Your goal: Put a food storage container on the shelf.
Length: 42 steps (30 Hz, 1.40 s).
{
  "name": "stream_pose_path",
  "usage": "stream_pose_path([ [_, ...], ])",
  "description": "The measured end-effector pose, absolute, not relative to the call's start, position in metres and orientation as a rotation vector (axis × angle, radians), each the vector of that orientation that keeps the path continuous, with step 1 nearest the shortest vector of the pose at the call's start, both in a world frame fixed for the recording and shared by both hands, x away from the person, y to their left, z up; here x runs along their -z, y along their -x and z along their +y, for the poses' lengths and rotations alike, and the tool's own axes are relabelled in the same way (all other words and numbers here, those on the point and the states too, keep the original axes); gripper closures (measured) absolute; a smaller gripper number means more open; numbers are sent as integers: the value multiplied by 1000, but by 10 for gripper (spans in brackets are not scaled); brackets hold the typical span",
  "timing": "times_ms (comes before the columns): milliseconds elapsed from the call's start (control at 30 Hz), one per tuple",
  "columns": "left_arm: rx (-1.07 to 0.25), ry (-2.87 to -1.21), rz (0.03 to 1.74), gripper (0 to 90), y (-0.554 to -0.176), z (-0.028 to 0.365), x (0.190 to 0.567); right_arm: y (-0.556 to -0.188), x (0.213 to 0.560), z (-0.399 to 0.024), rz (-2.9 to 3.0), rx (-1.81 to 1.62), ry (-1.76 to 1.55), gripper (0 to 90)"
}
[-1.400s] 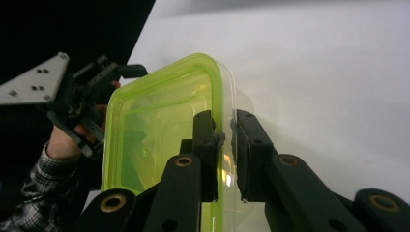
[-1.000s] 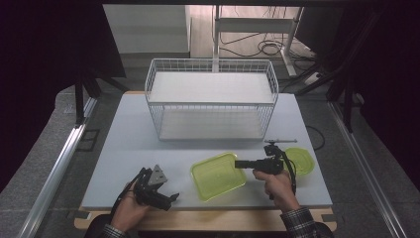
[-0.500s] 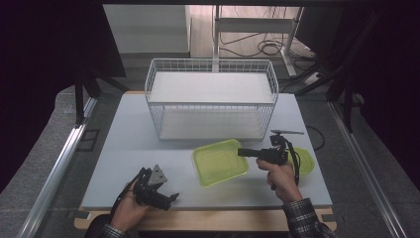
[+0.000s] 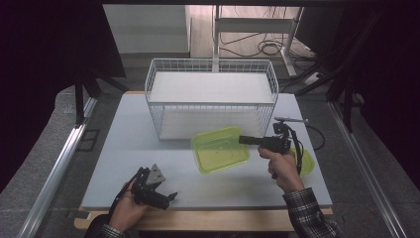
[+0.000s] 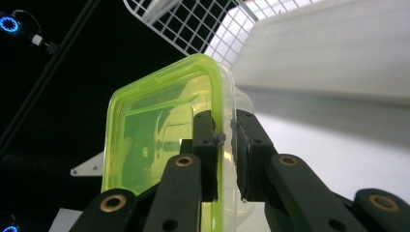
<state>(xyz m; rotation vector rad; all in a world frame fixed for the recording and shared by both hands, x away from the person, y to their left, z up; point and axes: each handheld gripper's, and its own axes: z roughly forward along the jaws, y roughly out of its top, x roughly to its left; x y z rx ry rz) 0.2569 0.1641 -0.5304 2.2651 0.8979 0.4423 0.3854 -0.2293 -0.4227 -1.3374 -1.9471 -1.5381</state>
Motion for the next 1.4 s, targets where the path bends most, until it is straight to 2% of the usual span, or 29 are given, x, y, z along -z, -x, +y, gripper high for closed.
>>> stream_pose_path([
  [733,-447,-2266,898,20,-257,165,531,-413,359,-225,-1932,1650,1364,802],
  [1400,-450,-2253,905,20,-257,167,529,-450,322,-209,-1967,1725,1485,801],
])
